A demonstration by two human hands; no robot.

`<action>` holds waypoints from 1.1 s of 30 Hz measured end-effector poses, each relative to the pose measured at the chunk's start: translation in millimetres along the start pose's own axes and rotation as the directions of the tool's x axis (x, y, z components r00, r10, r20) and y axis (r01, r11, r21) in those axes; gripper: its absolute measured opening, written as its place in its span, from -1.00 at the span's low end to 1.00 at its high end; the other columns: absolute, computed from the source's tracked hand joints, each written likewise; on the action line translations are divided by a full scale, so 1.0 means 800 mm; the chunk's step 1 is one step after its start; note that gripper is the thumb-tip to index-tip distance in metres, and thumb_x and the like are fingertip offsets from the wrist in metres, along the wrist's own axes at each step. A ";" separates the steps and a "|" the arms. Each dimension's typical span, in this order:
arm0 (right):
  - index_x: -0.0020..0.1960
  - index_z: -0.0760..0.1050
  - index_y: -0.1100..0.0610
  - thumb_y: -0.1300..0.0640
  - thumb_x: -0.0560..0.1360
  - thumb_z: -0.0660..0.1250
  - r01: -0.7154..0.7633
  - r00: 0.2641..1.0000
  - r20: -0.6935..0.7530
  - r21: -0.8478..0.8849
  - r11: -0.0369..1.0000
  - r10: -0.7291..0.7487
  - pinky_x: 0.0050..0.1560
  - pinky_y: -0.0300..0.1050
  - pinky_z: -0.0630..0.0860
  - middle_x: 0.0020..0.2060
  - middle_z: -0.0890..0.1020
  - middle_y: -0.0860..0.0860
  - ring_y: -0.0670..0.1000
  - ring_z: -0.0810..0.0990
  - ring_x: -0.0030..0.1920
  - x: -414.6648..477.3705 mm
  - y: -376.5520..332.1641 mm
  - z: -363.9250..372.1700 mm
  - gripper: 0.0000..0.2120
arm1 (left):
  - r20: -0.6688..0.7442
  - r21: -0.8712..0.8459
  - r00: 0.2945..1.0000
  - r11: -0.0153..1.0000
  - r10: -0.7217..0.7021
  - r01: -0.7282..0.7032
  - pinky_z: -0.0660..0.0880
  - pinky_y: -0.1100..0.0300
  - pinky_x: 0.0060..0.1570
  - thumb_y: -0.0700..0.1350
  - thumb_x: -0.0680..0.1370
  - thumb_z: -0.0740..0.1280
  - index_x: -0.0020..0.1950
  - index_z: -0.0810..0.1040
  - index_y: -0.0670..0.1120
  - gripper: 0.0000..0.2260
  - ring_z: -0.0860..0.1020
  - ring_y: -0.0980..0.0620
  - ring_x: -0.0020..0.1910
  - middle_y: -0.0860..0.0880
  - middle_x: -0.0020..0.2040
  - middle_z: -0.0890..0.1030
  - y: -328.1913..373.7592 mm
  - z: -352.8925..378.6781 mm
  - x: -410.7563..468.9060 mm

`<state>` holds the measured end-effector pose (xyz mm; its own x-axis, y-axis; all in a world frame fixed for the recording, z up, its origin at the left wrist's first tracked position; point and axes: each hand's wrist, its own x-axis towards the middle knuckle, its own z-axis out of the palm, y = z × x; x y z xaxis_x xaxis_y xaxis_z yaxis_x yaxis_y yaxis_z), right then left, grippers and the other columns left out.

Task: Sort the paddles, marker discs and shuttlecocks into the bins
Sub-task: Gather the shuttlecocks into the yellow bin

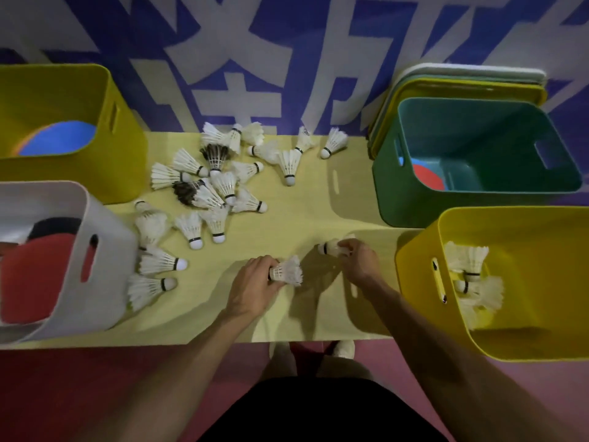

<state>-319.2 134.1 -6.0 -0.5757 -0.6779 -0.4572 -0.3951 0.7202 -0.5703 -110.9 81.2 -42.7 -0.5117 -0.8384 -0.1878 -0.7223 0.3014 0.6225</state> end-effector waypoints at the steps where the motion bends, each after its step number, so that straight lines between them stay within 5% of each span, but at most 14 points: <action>1: 0.21 0.53 0.10 0.13 0.53 0.33 0.019 1.000 0.004 -0.020 1.000 -0.019 0.12 -0.03 0.57 0.12 0.63 0.05 0.04 0.60 0.08 0.001 -0.007 0.003 -0.74 | -0.021 -0.022 0.999 0.999 -0.030 0.029 0.29 0.17 -0.21 -0.08 0.41 0.48 -0.02 0.52 -0.07 -0.78 0.48 -0.02 -0.06 -0.01 -0.07 0.58 -0.002 -0.009 -0.001; 7: 0.11 0.60 0.15 0.22 0.49 0.28 0.265 0.964 0.014 -0.022 0.964 -0.265 0.01 -0.20 0.49 0.06 0.66 0.05 0.04 0.61 0.02 0.000 -0.054 -0.002 -0.77 | -0.154 -0.258 0.962 0.949 -0.225 0.181 0.48 0.09 0.08 -0.12 0.43 0.47 0.29 0.47 -0.09 -0.55 0.53 0.00 0.10 -0.05 0.12 0.58 -0.002 -0.046 0.001; 12: -0.03 0.62 0.11 0.30 0.46 0.27 0.449 0.890 0.038 0.100 0.888 -0.455 -0.10 -0.25 0.42 -0.09 0.65 -0.06 -0.05 0.59 -0.08 -0.003 -0.084 -0.027 -0.80 | -0.234 -0.409 0.928 0.895 -0.290 0.176 0.46 0.22 -0.05 -0.07 0.46 0.46 0.27 0.51 -0.11 -0.60 0.53 0.06 -0.02 -0.02 0.05 0.58 0.028 -0.073 -0.001; 15: 0.10 0.58 0.01 0.30 0.47 0.28 0.529 0.840 0.015 0.197 0.825 -0.542 -0.09 -0.17 0.56 -0.11 0.64 -0.04 -0.08 0.60 -0.15 -0.010 -0.097 -0.056 -0.70 | -0.273 -0.491 0.905 0.856 -0.327 0.161 0.41 0.35 -0.17 -0.05 0.47 0.44 0.24 0.51 -0.08 -0.64 0.52 0.09 -0.03 0.01 0.06 0.58 0.060 -0.087 -0.002; 17: 0.27 0.47 -0.04 0.29 0.49 0.32 0.526 0.838 -0.018 0.291 0.799 -0.545 -0.16 -0.19 0.58 -0.13 0.59 -0.01 -0.08 0.59 -0.19 -0.018 -0.100 -0.083 -0.59 | -0.302 -0.526 0.898 0.842 -0.319 0.122 0.40 0.48 -0.27 -0.05 0.48 0.43 0.20 0.51 -0.05 -0.69 0.53 0.15 -0.07 0.06 0.04 0.58 0.089 -0.093 -0.002; 20: 0.32 0.40 0.03 0.31 0.47 0.36 0.534 0.835 -0.111 0.400 0.745 -0.539 -0.21 -0.27 0.56 -0.19 0.58 -0.03 -0.09 0.59 -0.20 -0.026 -0.092 -0.131 -0.53 | -0.346 -0.576 0.889 0.816 -0.300 0.051 0.43 0.42 -0.20 -0.03 0.47 0.44 0.17 0.52 -0.04 -0.70 0.56 0.17 -0.05 0.07 0.03 0.61 0.142 -0.093 0.001; 26: 0.13 0.57 0.22 0.27 0.43 0.43 0.477 0.873 -0.194 0.531 0.700 -0.448 -0.04 -0.13 0.61 -0.14 0.69 0.12 0.03 0.67 -0.10 -0.022 -0.021 -0.239 -0.73 | -0.333 -0.630 0.921 0.775 -0.201 -0.058 0.48 0.33 -0.14 -0.03 0.47 0.43 0.22 0.54 -0.05 -0.67 0.59 0.10 -0.01 0.07 0.06 0.64 0.270 -0.060 -0.002; 33: -0.12 0.59 0.12 0.35 0.43 0.40 0.434 0.894 -0.177 0.569 0.699 -0.411 -0.13 -0.12 0.53 -0.25 0.64 0.09 -0.01 0.59 -0.21 0.000 0.102 -0.338 -0.85 | -0.175 -0.606 0.984 0.792 -0.036 -0.079 0.52 0.34 -0.15 -0.16 0.44 0.47 0.15 0.50 -0.02 -0.69 0.57 0.20 -0.10 0.05 -0.02 0.62 0.384 0.030 -0.009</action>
<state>-544.9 232.6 131.9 -0.4793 -0.8760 -0.0533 -0.1189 0.1250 -0.9850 -340.4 190.3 131.8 -0.3961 -0.9152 -0.0736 -0.2493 0.0300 0.9680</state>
